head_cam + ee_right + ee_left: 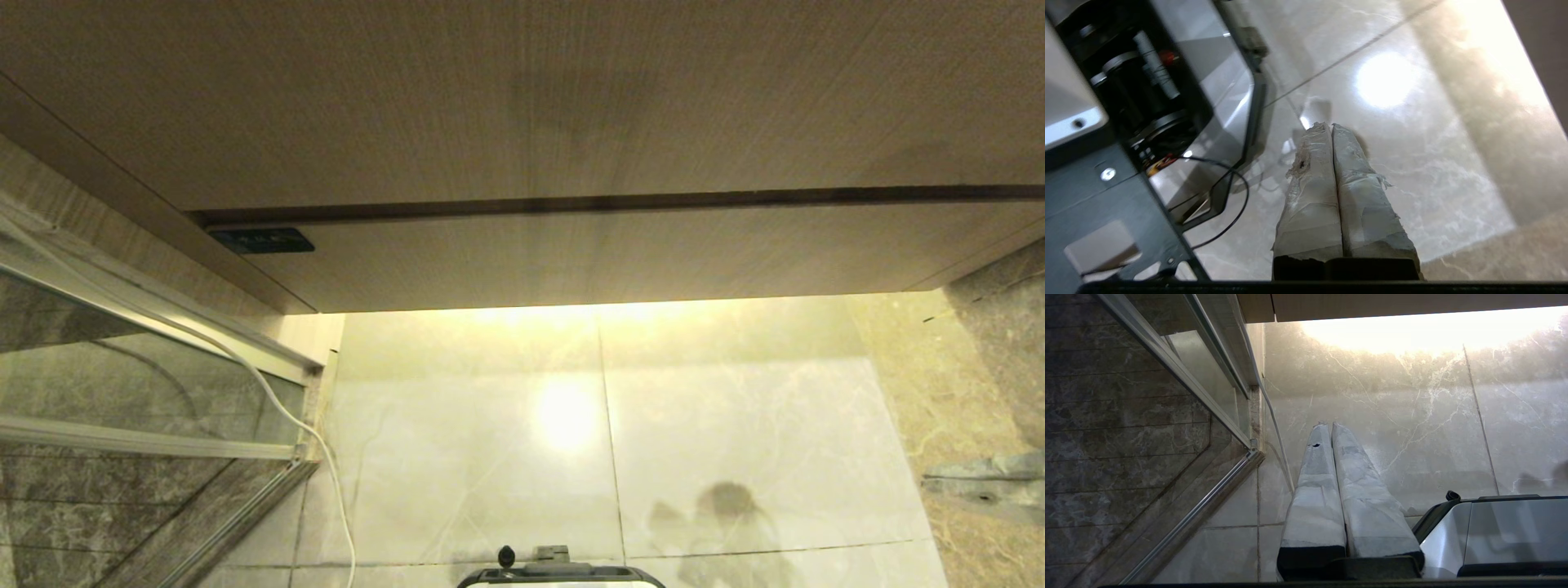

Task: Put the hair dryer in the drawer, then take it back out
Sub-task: Close the drawer, then pull open the drawer

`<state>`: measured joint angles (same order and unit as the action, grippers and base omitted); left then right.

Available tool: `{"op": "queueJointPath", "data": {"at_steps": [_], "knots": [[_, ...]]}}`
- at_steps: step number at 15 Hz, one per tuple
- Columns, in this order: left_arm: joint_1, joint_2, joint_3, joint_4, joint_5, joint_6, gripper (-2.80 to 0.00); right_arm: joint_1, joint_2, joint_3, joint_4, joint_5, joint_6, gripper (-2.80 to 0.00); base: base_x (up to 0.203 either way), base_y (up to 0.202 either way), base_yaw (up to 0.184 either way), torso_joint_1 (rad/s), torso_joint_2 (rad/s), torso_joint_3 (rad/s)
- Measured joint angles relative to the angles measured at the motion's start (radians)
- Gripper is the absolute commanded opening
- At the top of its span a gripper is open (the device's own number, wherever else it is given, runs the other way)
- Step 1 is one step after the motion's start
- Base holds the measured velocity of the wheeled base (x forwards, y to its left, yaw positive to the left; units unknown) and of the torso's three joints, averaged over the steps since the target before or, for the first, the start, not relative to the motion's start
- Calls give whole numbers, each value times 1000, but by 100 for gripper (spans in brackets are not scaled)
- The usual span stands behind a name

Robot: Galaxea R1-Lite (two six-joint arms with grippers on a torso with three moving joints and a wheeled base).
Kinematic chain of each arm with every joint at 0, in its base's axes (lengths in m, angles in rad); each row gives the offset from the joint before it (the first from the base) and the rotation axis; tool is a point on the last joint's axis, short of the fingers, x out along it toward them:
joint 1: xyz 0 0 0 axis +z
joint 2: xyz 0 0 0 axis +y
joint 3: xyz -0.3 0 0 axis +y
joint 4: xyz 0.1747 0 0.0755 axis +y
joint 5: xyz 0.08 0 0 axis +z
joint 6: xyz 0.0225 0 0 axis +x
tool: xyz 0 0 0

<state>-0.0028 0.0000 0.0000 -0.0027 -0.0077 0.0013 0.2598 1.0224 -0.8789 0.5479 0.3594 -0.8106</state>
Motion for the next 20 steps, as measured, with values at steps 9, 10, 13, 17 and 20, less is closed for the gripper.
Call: {"op": "queueJointPath", "data": {"at_steps": [9, 10, 13, 17, 20], "knots": [[0, 0, 0, 0, 0, 0, -280, 176, 189, -152, -168, -481, -72, 0, 0, 0, 0, 0, 0, 0], [0, 0, 0, 0, 0, 0, -280, 198, 223, -168, -221, -576, -132, 0, 0, 0, 0, 0, 0, 0], [0, 0, 0, 0, 0, 0, -280, 230, 303, -182, -300, -661, -284, 0, 0, 0, 0, 0, 0, 0], [0, 0, 0, 0, 0, 1, -280, 233, 402, -172, -503, -535, -298, 0, 0, 0, 0, 0, 0, 0], [0, 0, 0, 0, 0, 0, -280, 195, 468, -166, -656, -420, -342, 0, 0, 0, 0, 0, 0, 0]]}}
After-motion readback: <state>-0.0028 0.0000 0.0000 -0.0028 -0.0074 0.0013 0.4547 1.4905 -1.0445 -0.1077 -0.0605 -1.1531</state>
